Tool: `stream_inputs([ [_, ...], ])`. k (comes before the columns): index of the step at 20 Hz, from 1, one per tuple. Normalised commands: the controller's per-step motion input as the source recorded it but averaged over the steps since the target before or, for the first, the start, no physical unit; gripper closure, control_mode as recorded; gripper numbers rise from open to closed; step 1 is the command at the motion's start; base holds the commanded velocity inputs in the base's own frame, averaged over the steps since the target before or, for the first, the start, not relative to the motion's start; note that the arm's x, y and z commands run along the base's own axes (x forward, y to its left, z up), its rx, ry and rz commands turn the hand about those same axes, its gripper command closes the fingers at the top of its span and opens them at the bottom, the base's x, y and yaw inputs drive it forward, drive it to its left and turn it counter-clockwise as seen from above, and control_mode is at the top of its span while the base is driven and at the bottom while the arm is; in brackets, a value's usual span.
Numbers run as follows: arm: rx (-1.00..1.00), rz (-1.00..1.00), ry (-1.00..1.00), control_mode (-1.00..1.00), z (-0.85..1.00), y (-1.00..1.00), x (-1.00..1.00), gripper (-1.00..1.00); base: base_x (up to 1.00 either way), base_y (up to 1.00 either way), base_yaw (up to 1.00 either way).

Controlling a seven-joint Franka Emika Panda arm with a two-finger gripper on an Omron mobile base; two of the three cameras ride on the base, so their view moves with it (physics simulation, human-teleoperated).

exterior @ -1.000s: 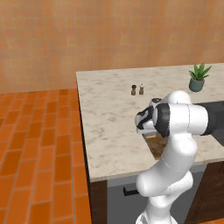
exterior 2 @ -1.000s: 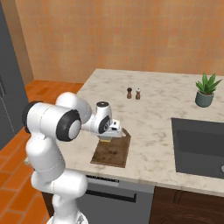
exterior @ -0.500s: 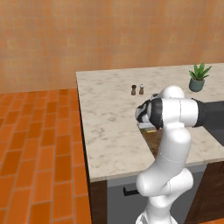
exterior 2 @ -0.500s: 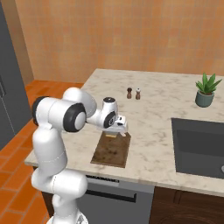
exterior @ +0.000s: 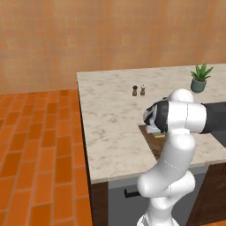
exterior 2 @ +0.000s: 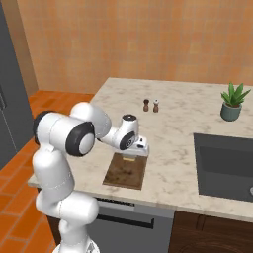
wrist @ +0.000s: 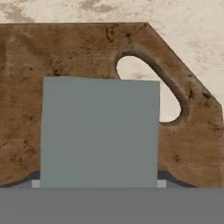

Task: Pick up the sponge from the counter and clean the cutting board by briefly scrubbing or pressing down on the cutting board. Once finished, release the sponge.

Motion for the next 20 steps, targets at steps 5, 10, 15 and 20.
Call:
stream_inputs([
  [5, 0.00, 0.01, 0.00, -1.00, -0.52, -0.10, -1.00, 1.00, 0.00, 0.00, 0.00],
  [10, 0.00, 0.02, 0.00, -1.00, -0.42, -0.08, -1.00, 1.00, 0.00, 0.00, 0.00],
  [15, 0.00, 0.01, 0.00, -1.00, -0.35, -0.07, -1.00, 1.00, 0.00, 0.00, 0.00],
  [20, 0.00, 0.02, 0.01, -1.00, -0.29, -0.12, -0.97, 1.00, 0.00, 0.00, 0.00],
])
